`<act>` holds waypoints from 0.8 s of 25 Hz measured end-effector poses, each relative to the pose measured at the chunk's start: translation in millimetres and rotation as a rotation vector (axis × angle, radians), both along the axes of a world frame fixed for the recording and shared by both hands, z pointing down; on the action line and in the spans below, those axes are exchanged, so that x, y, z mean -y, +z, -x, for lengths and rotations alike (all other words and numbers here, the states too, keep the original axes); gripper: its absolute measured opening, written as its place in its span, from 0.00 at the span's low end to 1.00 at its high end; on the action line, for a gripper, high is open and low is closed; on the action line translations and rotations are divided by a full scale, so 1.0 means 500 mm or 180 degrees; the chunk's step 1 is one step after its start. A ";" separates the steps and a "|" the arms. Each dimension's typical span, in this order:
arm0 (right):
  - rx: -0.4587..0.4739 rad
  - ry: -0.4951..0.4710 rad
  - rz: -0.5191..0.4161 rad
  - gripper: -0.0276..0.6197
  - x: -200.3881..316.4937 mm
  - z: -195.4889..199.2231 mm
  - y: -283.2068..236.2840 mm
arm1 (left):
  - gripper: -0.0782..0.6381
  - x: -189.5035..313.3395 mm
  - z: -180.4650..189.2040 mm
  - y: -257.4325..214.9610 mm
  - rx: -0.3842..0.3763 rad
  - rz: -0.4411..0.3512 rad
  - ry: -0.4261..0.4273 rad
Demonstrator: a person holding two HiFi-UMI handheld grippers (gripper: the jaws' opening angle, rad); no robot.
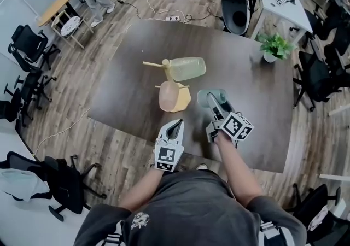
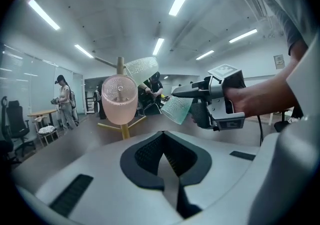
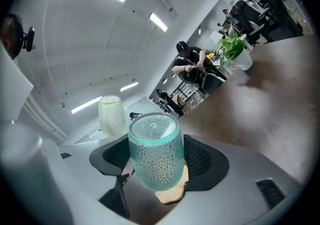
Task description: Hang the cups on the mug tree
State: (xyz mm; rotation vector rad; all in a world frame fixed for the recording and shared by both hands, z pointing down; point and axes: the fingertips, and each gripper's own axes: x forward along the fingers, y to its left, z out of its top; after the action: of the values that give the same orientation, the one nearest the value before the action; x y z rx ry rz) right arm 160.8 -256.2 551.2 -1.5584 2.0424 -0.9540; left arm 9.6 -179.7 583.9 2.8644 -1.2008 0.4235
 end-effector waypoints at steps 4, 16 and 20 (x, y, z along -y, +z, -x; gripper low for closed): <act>0.0194 -0.0003 0.0027 0.57 0.032 0.032 0.005 | 0.12 0.009 0.033 0.011 0.0041 0.0009 -0.0036; 0.0941 0.0238 0.0238 0.57 0.110 0.054 0.080 | 0.12 0.053 0.116 0.016 0.0022 0.0056 -0.0204; 0.0872 0.0204 0.0319 0.57 0.129 0.075 0.092 | 0.12 0.067 0.131 0.018 -0.0001 0.0066 -0.0211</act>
State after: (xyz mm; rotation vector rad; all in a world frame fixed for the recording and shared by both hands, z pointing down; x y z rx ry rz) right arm 123.3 -320.5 597.3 -1.4421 1.7706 -1.1894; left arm -55.8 -213.1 593.0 2.7980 -1.2795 0.4310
